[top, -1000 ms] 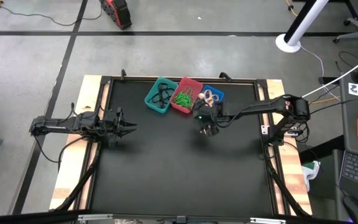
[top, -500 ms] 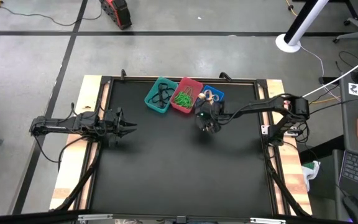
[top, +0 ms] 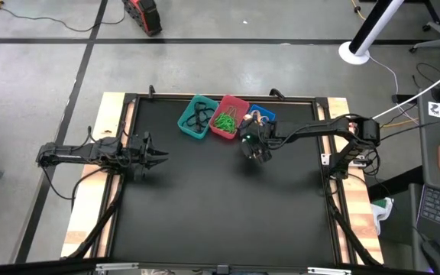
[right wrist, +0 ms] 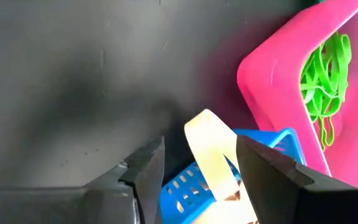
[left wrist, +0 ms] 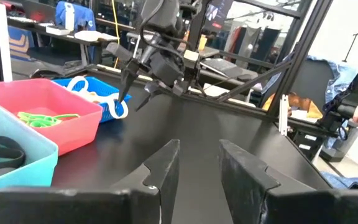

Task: Sort rubber bands into baskets
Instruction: Adjust the brown rubber band

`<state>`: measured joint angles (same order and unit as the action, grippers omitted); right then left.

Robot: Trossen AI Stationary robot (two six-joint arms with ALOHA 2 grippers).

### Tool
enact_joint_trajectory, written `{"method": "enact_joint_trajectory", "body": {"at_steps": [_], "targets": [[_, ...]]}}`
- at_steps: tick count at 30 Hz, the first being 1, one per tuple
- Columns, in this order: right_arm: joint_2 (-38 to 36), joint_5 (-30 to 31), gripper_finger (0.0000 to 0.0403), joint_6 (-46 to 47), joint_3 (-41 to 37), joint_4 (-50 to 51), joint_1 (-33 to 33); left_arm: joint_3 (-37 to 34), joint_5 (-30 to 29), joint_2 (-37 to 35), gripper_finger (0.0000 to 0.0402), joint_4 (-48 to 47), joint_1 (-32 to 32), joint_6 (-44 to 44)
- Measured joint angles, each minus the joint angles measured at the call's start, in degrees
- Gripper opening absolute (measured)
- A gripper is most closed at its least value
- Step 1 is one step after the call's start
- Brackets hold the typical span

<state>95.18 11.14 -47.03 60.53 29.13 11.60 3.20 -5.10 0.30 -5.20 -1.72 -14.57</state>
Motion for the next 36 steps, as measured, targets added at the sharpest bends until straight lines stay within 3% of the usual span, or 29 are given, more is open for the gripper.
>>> {"method": "enact_joint_trajectory", "body": {"at_steps": [9,23,28,36], "targets": [[0.8,-1.7,0.02,0.1,0.0,-2.4,0.5,0.0,0.0,0.0,0.0109,-0.3,0.0,4.0],[3.5,1.8,0.0192,-1.5,0.0,-3.0,0.4,0.0,0.0,0.1,0.0109,-0.2,0.0,12.5],[4.0,2.3,0.0148,-1.4,0.0,-2.9,0.4,0.0,0.0,0.1,0.0109,-0.4,0.0,10.8],[4.0,5.8,0.0027,-1.2,1.0,-3.6,0.4,0.0,0.0,0.1,0.0109,-0.6,0.0,9.6]]}}
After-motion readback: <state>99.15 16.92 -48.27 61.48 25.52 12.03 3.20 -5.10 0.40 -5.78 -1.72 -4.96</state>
